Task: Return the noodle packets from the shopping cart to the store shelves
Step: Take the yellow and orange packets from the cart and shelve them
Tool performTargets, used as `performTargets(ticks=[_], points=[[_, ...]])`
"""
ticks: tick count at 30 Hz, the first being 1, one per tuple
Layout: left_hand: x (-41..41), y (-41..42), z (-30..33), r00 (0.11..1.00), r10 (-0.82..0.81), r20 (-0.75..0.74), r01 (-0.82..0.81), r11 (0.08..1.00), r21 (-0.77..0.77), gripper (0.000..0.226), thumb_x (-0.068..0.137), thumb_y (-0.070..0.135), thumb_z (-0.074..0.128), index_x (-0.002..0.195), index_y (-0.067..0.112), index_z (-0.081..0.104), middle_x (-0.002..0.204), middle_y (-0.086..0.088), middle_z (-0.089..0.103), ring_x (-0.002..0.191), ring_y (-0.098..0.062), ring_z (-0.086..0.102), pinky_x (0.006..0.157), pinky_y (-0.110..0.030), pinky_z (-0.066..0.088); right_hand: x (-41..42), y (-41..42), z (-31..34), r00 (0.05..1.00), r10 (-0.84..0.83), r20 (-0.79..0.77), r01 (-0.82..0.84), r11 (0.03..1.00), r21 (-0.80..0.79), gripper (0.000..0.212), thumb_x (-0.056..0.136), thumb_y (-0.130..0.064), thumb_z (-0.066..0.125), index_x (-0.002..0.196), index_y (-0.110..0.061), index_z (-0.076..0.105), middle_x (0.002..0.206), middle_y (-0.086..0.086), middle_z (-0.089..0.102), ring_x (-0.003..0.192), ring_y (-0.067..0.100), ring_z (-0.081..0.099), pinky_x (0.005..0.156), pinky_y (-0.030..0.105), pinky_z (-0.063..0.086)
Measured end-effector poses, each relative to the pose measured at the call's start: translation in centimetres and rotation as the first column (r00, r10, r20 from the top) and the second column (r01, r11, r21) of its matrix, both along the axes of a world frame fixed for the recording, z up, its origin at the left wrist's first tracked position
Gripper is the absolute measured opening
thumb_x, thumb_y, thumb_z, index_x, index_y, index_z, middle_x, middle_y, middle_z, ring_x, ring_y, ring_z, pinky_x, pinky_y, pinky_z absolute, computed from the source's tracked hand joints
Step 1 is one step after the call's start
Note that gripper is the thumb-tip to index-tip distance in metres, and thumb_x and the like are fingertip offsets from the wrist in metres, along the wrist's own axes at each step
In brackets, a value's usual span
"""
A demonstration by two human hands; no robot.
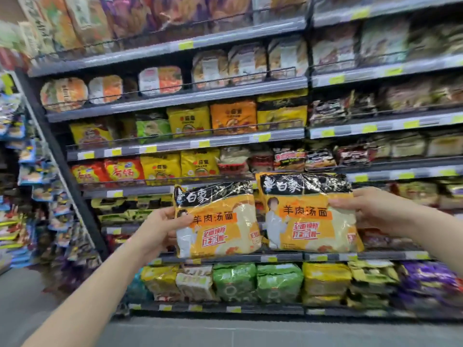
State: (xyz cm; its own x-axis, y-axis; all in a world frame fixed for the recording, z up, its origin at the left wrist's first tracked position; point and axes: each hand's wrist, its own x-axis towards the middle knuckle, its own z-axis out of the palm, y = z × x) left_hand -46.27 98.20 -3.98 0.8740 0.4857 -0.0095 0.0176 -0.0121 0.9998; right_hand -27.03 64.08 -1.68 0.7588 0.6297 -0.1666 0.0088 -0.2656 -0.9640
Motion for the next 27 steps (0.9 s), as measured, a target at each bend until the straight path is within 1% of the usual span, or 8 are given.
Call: performTargets(ticks=[2, 5, 10, 15, 18, 20, 22, 27], points=[[4.2, -3.7, 0.1, 0.997, -0.080, 0.005, 0.080, 0.997, -0.003, 0.041, 0.062, 0.024, 0.080, 0.091, 0.012, 0.054, 0.066, -0.005, 0.069, 0.053, -0.018, 0.060, 0.048, -0.027, 0.043, 1.8, -5.4, -0.3, 0.996, -0.086, 0.001, 0.086, 0.996, -0.005, 0.094, 0.031, -0.052, 0.092, 0.102, 0.003, 0.063, 0.097, 0.013, 0.075, 0.080, 0.021, 0.073, 0.062, 0.026, 0.056], [9.9, -9.7, 0.3, 0.982, -0.188, -0.009, 0.188, 0.982, 0.018, 0.042, 0.066, 0.022, 0.077, 0.100, 0.006, 0.058, 0.072, -0.006, 0.071, 0.057, -0.019, 0.064, 0.045, -0.024, 0.047, 3.9, -12.9, -0.4, 0.978, -0.207, -0.020, 0.207, 0.978, 0.015, 0.052, 0.072, -0.031, 0.075, 0.106, 0.006, 0.060, 0.089, 0.014, 0.075, 0.069, 0.018, 0.072, 0.055, 0.024, 0.055], [18.9, -20.2, 0.1, 0.929, -0.367, -0.047, 0.369, 0.928, 0.046, 0.057, 0.055, 0.033, 0.079, 0.101, 0.004, 0.060, 0.088, -0.015, 0.069, 0.081, -0.032, 0.058, 0.065, -0.035, 0.046, 6.7, -25.0, -1.0, 0.935, -0.355, 0.014, 0.355, 0.935, 0.010, 0.025, 0.084, -0.020, 0.065, 0.096, 0.001, 0.063, 0.079, 0.009, 0.075, 0.066, 0.017, 0.071, 0.056, 0.026, 0.055], [25.9, -29.4, -0.2, 0.887, -0.458, -0.054, 0.461, 0.886, 0.057, 0.040, 0.076, 0.021, 0.071, 0.107, 0.001, 0.058, 0.095, -0.022, 0.064, 0.082, -0.031, 0.056, 0.058, -0.031, 0.045, 8.0, -34.8, -0.9, 0.866, -0.500, 0.024, 0.499, 0.866, 0.031, 0.052, 0.064, -0.030, 0.074, 0.102, 0.002, 0.062, 0.094, 0.016, 0.074, 0.088, 0.031, 0.070, 0.074, 0.036, 0.054], [29.0, -33.7, 0.0, 0.855, -0.516, -0.048, 0.519, 0.852, 0.069, 0.046, 0.066, 0.028, 0.074, 0.103, 0.003, 0.060, 0.094, -0.014, 0.054, 0.084, -0.030, 0.044, 0.064, -0.034, 0.038, 8.9, -39.4, -1.4, 0.843, -0.538, 0.022, 0.537, 0.843, 0.033, 0.069, 0.056, -0.038, 0.083, 0.106, 0.005, 0.062, 0.092, 0.015, 0.075, 0.076, 0.024, 0.072, 0.057, 0.027, 0.054], [30.6, -36.0, 0.3, 0.837, -0.547, -0.031, 0.548, 0.833, 0.076, 0.043, 0.062, 0.029, 0.075, 0.096, 0.006, 0.062, 0.093, -0.016, 0.065, 0.086, -0.031, 0.054, 0.075, -0.040, 0.043, 9.6, -41.7, -1.8, 0.817, -0.577, 0.017, 0.576, 0.816, 0.044, 0.053, 0.072, -0.027, 0.077, 0.110, 0.006, 0.059, 0.091, 0.014, 0.075, 0.073, 0.021, 0.072, 0.054, 0.025, 0.054], [32.4, -37.9, 0.4, 0.818, -0.574, -0.029, 0.575, 0.814, 0.085, 0.050, 0.060, 0.032, 0.079, 0.098, 0.005, 0.063, 0.099, -0.018, 0.071, 0.089, -0.032, 0.058, 0.081, -0.044, 0.045, 10.5, -43.5, -2.2, 0.784, -0.621, 0.007, 0.619, 0.783, 0.063, 0.038, 0.083, -0.019, 0.069, 0.110, 0.006, 0.059, 0.090, 0.013, 0.075, 0.075, 0.020, 0.072, 0.061, 0.028, 0.056], [37.5, -41.1, 0.3, 0.803, -0.595, -0.035, 0.595, 0.796, 0.113, 0.033, 0.073, 0.025, 0.071, 0.100, 0.008, 0.061, 0.094, -0.018, 0.073, 0.086, -0.033, 0.061, 0.081, -0.044, 0.046, 13.8, -46.3, -2.8, 0.750, -0.661, -0.027, 0.661, 0.746, 0.080, 0.015, 0.086, -0.014, 0.064, 0.093, -0.002, 0.061, 0.080, 0.008, 0.076, 0.070, 0.018, 0.072, 0.060, 0.028, 0.055]])
